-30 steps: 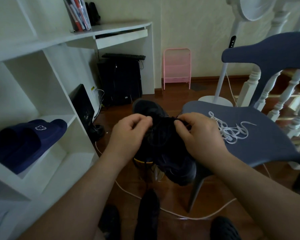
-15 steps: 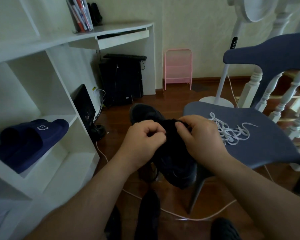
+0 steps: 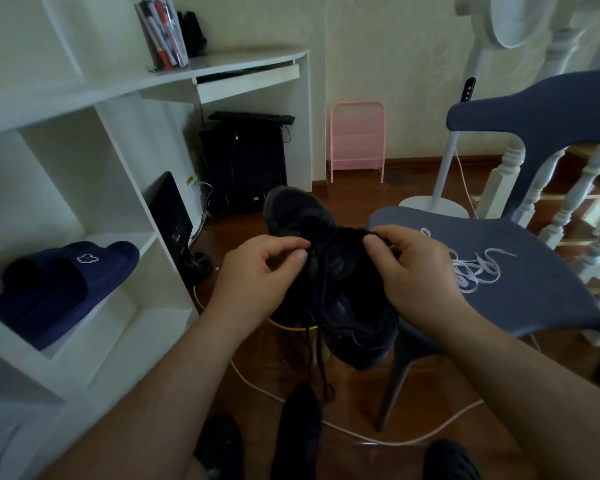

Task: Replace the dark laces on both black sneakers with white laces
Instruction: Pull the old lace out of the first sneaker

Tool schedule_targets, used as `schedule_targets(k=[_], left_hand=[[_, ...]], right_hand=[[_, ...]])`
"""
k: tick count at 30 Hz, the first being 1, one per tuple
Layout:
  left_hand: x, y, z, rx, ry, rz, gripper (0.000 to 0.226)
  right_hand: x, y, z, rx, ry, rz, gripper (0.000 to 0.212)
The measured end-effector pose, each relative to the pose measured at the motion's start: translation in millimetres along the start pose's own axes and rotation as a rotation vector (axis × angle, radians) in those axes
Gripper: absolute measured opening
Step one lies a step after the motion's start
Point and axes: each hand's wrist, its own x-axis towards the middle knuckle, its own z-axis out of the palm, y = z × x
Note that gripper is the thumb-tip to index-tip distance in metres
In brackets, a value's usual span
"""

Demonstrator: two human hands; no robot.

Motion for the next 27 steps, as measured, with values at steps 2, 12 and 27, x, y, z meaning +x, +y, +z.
schedule_targets(k=[2, 12, 27], left_hand=[[0, 1, 0, 0.014, -0.017, 0.032, 0.019], [4, 1, -3, 0.274, -0.014, 0.240, 0.016], [1, 2, -2, -0.093, -0.064, 0.020, 0.014]], right_hand=[[0, -1, -1, 0.021, 0.005, -0.006, 0.018], [-3, -3, -4, -0.020, -0.035, -0.181, 0.017], [-2, -6, -2, 0.194, -0.058, 0.016, 0.019]])
